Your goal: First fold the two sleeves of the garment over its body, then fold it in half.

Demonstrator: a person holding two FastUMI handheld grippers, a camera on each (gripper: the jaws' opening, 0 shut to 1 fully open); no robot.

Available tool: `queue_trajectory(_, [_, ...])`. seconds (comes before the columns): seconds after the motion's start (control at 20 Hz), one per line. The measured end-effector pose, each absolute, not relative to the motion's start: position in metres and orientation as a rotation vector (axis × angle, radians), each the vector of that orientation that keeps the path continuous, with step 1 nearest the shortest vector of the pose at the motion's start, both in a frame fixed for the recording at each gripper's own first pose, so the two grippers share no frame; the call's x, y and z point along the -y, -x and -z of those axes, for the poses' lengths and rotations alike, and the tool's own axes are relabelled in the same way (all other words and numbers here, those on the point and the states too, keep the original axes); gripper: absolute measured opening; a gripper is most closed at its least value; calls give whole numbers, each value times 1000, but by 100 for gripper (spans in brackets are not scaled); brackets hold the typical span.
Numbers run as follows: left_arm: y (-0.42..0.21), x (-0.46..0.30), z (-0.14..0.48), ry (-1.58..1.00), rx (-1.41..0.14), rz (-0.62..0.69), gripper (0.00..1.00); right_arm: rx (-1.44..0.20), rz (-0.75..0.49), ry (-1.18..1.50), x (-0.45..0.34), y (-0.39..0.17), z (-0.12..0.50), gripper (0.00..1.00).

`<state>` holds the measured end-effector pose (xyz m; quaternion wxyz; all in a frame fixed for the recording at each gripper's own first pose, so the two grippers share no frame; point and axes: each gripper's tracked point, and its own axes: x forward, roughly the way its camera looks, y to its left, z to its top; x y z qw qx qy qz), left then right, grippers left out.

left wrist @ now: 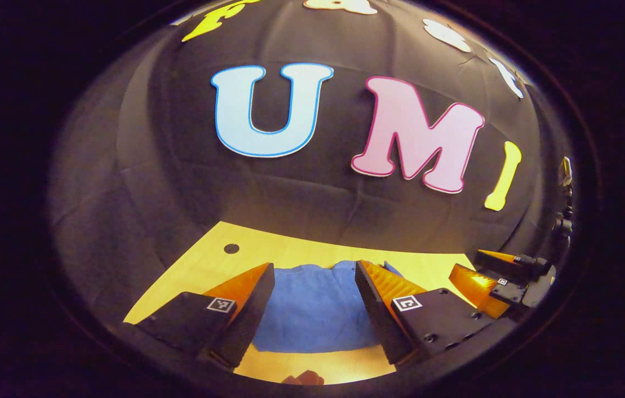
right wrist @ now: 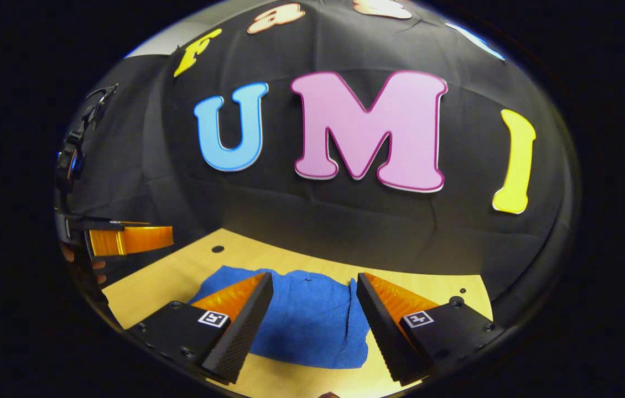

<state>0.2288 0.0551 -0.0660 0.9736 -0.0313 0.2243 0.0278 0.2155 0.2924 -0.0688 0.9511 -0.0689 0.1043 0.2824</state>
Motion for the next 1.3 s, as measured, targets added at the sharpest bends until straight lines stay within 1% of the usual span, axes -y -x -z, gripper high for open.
queue_trajectory(0.15, [-184, -38, 49, 20, -369, -103, 86, -167, -587, 131, -271, -175, 46, 98])
queue_trajectory(0.35, [-130, -11, 32, -9, -243, -124, 85, -84, -587, 142, -237, -111, 22, 96])
queue_trajectory(0.4, [-113, -6, 30, 5, -228, -118, 82, -72, -577, 139, -227, -98, 16, 97])
queue_trajectory(0.45, [-99, -3, 27, 14, -212, -105, 83, -70, -570, 119, -220, -81, 12, 96])
queue_trajectory(0.75, [-15, 21, 22, -30, -179, -85, 83, 24, -490, 109, -173, -6, -19, 96])
queue_trajectory(0.8, [0, 22, 21, -31, -173, -87, 81, 31, -474, 113, -164, 4, -21, 96])
queue_trajectory(0.85, [12, 25, 19, -29, -166, -82, 83, 27, -457, 112, -156, 11, -21, 96])
queue_trajectory(0.95, [29, 29, 19, -39, -156, -81, 83, 21, -438, 89, -145, 29, -25, 96])
queue_trajectory(1.0, [36, 28, 19, -47, -149, -84, 85, 34, -427, 86, -141, 37, -31, 96])
queue_trajectory(1.1, [42, 30, 15, -57, -134, -79, 85, 65, -406, 96, -132, 46, -43, 96])
queue_trajectory(1.3, [53, 25, 10, -47, -125, -76, 84, 74, -405, 94, -137, 60, -49, 96])
